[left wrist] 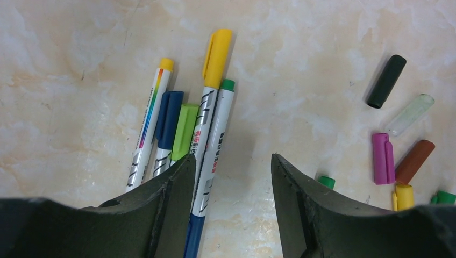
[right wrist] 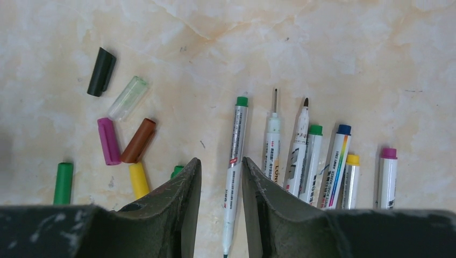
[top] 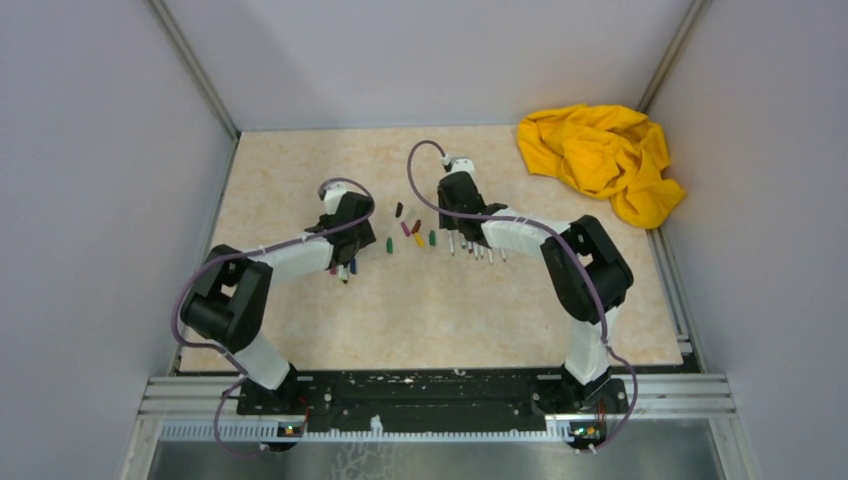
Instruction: Open the pen caps
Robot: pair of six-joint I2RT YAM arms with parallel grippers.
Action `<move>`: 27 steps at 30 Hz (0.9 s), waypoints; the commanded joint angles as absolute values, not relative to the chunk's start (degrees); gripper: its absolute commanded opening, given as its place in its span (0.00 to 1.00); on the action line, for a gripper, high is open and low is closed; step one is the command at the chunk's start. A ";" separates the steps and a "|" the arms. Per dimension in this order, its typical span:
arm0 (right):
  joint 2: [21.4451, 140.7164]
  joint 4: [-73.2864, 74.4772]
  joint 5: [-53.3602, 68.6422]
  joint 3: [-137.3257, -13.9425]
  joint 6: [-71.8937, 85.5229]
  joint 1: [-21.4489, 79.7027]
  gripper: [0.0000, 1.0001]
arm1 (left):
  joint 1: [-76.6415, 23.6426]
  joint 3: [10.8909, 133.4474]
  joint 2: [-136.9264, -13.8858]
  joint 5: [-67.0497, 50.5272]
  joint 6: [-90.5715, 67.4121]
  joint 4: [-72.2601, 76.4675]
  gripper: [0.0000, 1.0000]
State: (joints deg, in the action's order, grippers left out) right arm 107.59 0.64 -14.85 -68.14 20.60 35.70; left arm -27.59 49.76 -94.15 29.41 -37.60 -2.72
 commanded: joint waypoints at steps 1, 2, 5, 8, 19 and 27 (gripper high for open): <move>103.47 -2.37 -14.48 -67.96 20.11 35.67 0.33 | -27.24 51.88 -95.38 31.69 -39.07 -6.20 0.60; 103.47 -2.37 -14.50 -68.02 20.05 35.62 0.33 | -27.23 51.98 -95.66 31.58 -38.99 -6.04 0.59; 103.40 -2.37 -14.50 -67.96 20.07 35.68 0.33 | -27.18 52.41 -96.51 31.30 -38.78 -5.73 0.59; 103.28 -2.41 -14.49 -67.98 20.04 35.73 0.33 | -27.23 52.56 -97.30 31.16 -38.69 -5.33 0.58; 102.56 -2.35 -14.68 -67.93 19.91 35.77 0.33 | -27.17 53.35 -99.17 30.50 -38.29 -4.34 0.56; 102.23 -2.42 -14.81 -67.76 19.89 35.77 0.33 | -27.17 53.44 -100.56 30.19 -38.31 -4.15 0.54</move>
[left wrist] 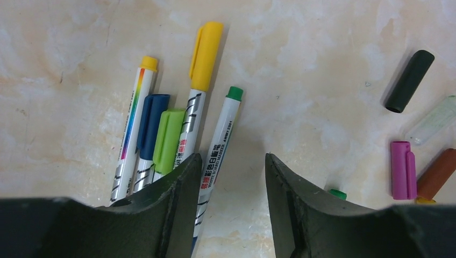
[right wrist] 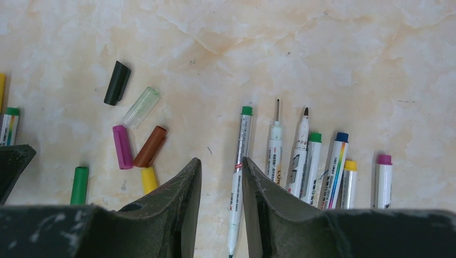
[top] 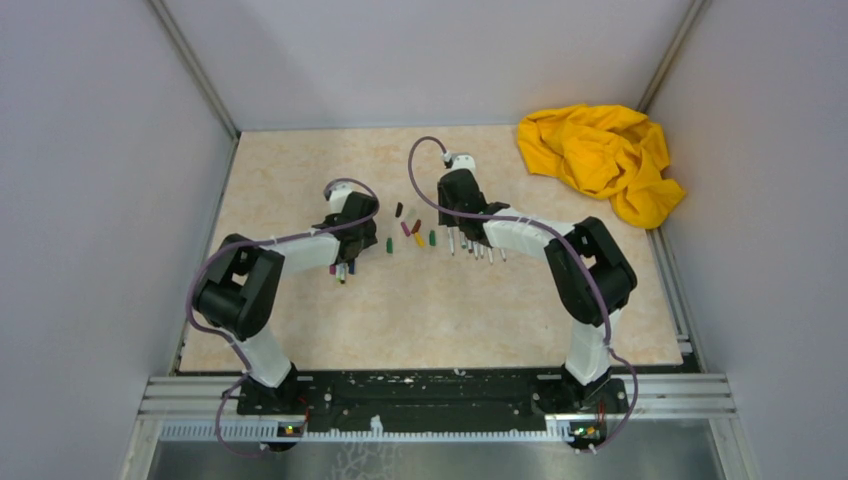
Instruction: Open the pen caps
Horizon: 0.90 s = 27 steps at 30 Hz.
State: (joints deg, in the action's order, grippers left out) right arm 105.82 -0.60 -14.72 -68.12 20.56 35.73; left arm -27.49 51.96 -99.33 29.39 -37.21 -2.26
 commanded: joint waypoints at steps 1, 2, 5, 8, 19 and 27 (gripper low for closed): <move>102.28 -2.31 -14.71 -67.76 19.89 35.77 0.33 | -27.21 53.48 -100.74 30.11 -38.34 -4.07 0.52; 102.20 -2.24 -14.77 -67.75 19.87 35.77 0.33 | -27.21 53.46 -100.91 30.06 -38.38 -3.97 0.50; 101.68 -2.24 -14.93 -67.47 19.80 35.77 0.33 | -27.17 53.40 -101.44 29.71 -38.42 -3.82 0.45; 101.11 -2.20 -15.02 -67.16 19.78 35.77 0.33 | -27.02 53.05 -102.06 28.83 -38.66 -3.18 0.36; 97.14 -2.38 -15.03 -64.30 19.82 35.99 0.33 | -25.84 53.29 -107.08 24.27 -38.63 -1.58 0.00; 92.60 -5.58 -11.06 -59.62 18.69 36.98 0.33 | -25.59 50.77 -104.39 20.82 -38.43 2.69 0.00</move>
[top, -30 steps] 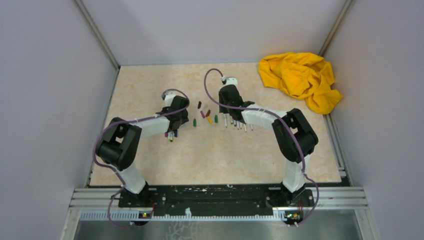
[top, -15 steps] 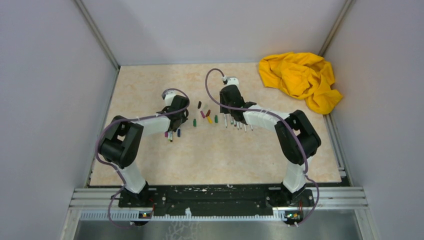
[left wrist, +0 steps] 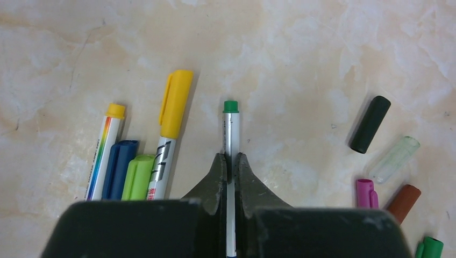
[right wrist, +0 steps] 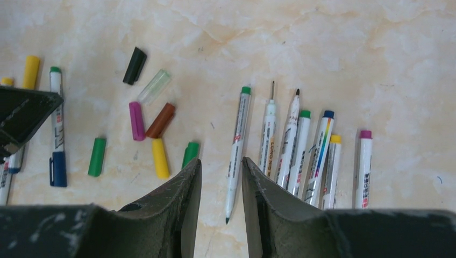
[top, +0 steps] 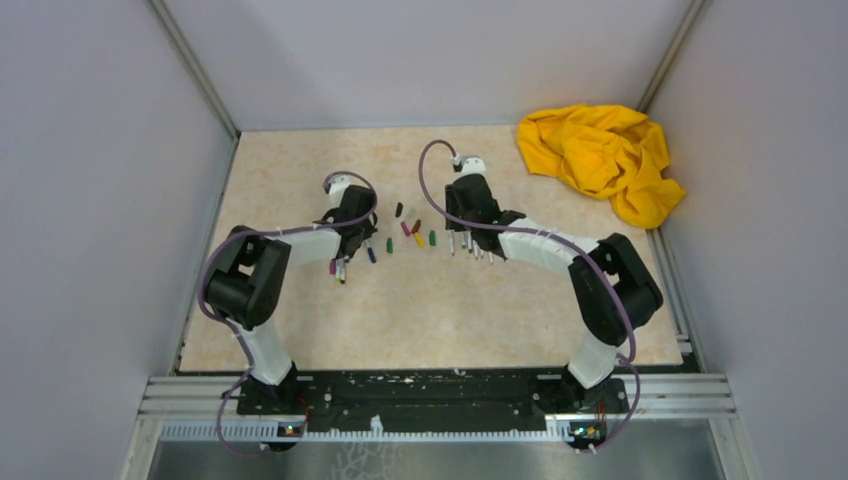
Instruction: Open the pen caps
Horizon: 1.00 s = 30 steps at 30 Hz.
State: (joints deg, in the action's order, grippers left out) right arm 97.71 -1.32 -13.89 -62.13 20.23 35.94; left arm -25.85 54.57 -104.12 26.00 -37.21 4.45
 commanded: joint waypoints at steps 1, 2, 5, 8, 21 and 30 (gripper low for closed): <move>91.89 -6.23 -10.07 -58.72 18.33 37.26 0.33 | -25.58 50.12 -103.24 20.40 -38.66 3.45 0.00; 90.86 -6.77 -9.25 -58.07 18.08 37.66 0.33 | -25.55 49.57 -101.83 19.67 -38.89 4.05 0.00; 89.18 -9.36 -3.84 -55.82 17.42 38.15 0.33 | -25.58 48.37 -98.14 15.87 -38.93 6.19 0.00; 88.93 -11.94 2.11 -54.79 17.18 38.37 0.33 | -25.58 47.39 -95.02 11.40 -40.00 8.12 0.00; 93.26 -25.45 18.93 -51.76 25.82 38.85 0.34 | -25.53 40.29 -84.78 5.51 -48.48 18.37 0.00; 97.73 -32.52 21.66 -50.92 30.70 40.21 0.34 | -25.57 35.99 -81.51 6.92 -53.42 24.24 0.00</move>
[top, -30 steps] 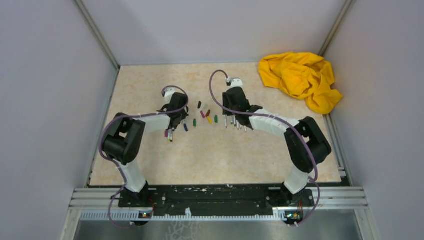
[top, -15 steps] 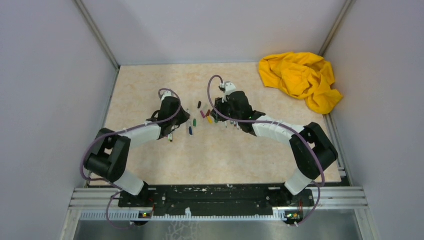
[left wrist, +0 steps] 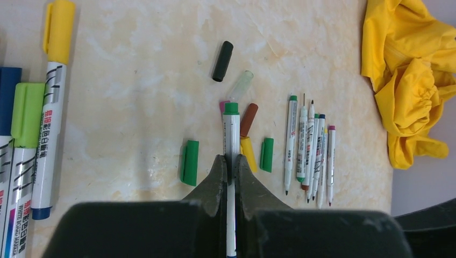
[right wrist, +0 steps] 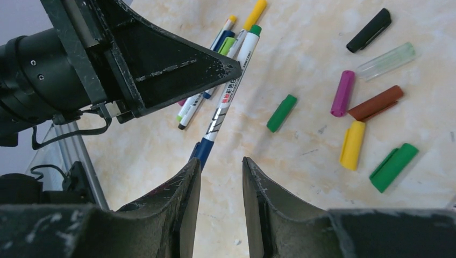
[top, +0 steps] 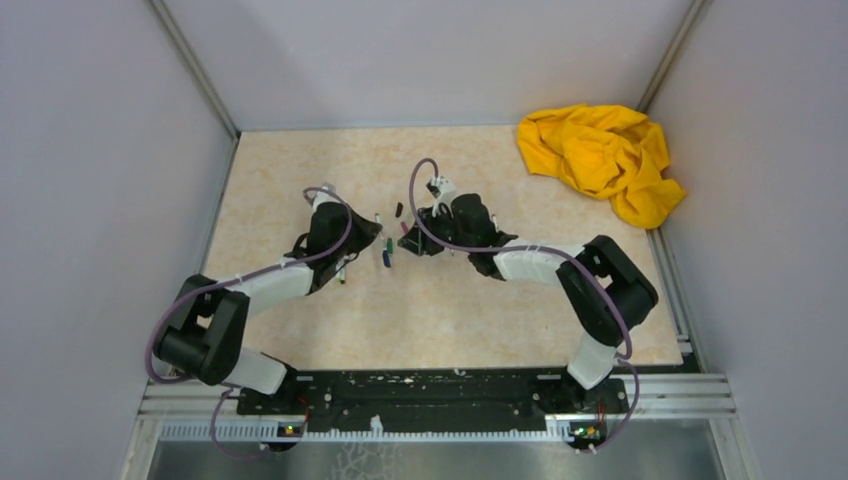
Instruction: Open the pen caps
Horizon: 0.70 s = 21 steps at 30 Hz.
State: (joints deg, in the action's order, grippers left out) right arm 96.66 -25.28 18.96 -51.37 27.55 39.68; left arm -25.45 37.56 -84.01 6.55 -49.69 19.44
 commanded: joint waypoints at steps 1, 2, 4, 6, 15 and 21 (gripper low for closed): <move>98.17 -33.35 21.98 -50.80 31.00 40.15 0.34 | -25.51 35.72 -81.09 7.05 -53.77 24.62 0.00; 98.55 -33.96 22.30 -50.72 31.38 40.17 0.34 | -25.50 35.58 -80.71 7.18 -53.98 24.76 0.00; 99.37 -35.19 23.12 -50.56 32.26 40.13 0.34 | -25.57 35.24 -80.02 7.41 -54.49 25.18 0.00; 99.99 -36.36 24.10 -50.53 33.27 40.17 0.34 | -25.55 34.90 -79.48 7.85 -55.10 25.85 0.00; 101.17 -38.22 26.59 -50.39 35.30 40.25 0.34 | -25.56 34.18 -79.59 7.74 -56.33 29.11 0.00; 102.15 -38.68 27.49 -50.71 36.06 40.59 0.34 | -25.55 34.60 -80.83 7.15 -56.38 30.61 0.00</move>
State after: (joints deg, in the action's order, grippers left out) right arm 100.99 -34.63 25.71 -50.48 35.22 39.99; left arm -25.45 34.44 -80.25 7.01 -54.74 27.27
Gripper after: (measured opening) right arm 0.338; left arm 0.026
